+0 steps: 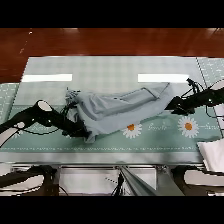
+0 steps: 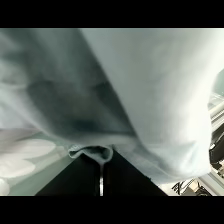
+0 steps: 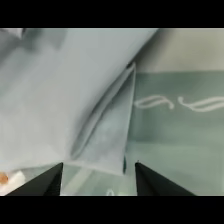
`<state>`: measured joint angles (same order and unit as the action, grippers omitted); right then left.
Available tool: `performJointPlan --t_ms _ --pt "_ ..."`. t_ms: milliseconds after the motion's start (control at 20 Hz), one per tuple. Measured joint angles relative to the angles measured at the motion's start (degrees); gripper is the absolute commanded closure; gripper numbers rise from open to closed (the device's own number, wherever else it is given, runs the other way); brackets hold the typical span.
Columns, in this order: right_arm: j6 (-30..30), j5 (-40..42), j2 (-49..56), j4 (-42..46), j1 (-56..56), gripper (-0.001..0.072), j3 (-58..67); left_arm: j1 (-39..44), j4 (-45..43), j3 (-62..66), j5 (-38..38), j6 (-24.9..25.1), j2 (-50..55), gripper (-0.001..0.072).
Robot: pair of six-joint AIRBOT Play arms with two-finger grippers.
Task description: Fold the shirts.
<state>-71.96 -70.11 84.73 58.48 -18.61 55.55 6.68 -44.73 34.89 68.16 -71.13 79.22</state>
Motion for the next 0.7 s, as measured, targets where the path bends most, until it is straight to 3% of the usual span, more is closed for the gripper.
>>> performJointPlan --t_ms 50,100,250,300,500,700 --pt "0.09 1.81 0.0 -1.2 0.09 0.0183 -1.18 0.0 0.0 0.02 0.13 0.0 0.0 0.0671" --pt "0.11 3.13 0.0 -2.45 0.31 0.0246 -2.16 0.0 -0.02 0.02 0.17 0.02 0.02 0.0671" --pt "0.11 7.48 0.04 -4.57 1.36 0.0627 -4.98 0.0 0.0 0.2 0.26 0.26 0.02 0.0671" --pt "-0.2 8.17 0.02 -4.92 1.66 0.0673 -5.53 0.0 0.0 0.35 0.31 0.48 0.07 0.0672" --pt "0.22 9.94 -3.37 -5.18 1.57 0.0695 -6.23 -0.72 0.15 2.89 0.61 1.14 -1.68 0.0673" --pt "1.92 7.52 -13.88 -5.84 -0.42 0.0696 -2.16 -3.78 0.09 11.34 0.66 1.33 -9.27 0.0672"
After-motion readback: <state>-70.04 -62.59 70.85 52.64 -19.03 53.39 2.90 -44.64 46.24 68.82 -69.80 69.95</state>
